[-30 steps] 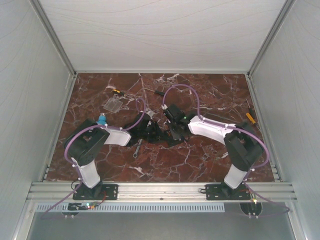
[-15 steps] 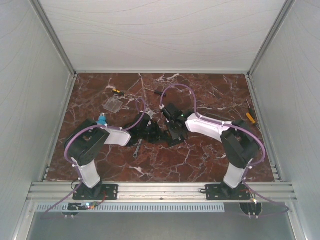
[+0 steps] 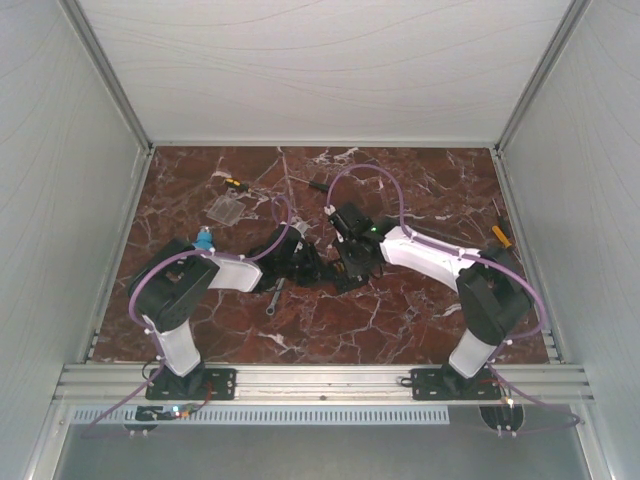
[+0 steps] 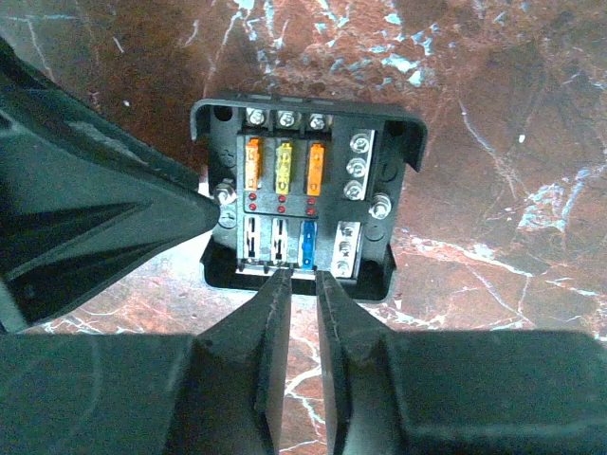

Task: Snap on the fuse box
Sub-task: Install the fuse at the fuse box base.

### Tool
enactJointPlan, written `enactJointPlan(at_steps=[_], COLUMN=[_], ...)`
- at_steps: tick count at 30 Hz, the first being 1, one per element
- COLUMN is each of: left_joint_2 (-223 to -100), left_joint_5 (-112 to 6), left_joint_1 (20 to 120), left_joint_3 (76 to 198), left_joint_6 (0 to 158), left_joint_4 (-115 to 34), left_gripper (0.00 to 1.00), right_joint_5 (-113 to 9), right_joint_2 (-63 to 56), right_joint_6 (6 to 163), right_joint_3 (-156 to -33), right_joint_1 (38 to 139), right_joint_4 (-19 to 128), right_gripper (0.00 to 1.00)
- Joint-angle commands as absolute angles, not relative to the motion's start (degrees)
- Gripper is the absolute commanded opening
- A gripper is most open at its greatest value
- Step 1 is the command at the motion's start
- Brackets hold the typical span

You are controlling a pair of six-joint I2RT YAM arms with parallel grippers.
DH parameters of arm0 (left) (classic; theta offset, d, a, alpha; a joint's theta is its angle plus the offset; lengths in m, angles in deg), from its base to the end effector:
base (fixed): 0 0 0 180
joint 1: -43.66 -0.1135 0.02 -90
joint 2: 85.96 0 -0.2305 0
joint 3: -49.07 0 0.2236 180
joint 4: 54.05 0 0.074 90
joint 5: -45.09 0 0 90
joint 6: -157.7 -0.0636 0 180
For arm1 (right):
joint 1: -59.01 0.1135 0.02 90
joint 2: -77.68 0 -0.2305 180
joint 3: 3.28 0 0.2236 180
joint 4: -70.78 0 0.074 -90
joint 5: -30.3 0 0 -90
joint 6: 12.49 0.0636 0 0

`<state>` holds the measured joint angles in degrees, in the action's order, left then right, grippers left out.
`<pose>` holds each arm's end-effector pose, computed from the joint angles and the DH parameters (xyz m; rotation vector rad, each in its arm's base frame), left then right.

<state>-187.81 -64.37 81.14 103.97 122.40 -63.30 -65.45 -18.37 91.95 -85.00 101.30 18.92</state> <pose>0.2458 -0.2152 0.0938 -0.1651 2.4872 -1.1740 0.2383 0.2082 0.1618 -0.6278 2.6519 0.1525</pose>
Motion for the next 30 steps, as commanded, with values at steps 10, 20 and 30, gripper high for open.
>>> enactJointPlan(at_steps=[10, 20, 30], left_joint_2=[-187.69, -187.65, -187.48], left_joint_5=[-63.54, -63.54, -63.54], left_joint_1=[80.93, 80.93, 80.93], left_joint_3=[104.11, 104.11, 103.95], left_joint_6=[122.20, 122.21, 122.20], left_joint_4=[-62.56, -62.62, -62.64], left_gripper=[0.24, 0.24, 0.24], right_joint_5=[-65.27, -64.54, -63.22], right_joint_2=[-20.88, -20.84, -24.33], right_joint_6=[92.38, 92.36, 92.20], right_joint_3=[-87.35, -88.82, -89.62], right_joint_1=[100.16, 100.10, 99.99], right_joint_4=[18.21, 17.62, 16.34], right_gripper=[0.06, 0.06, 0.05])
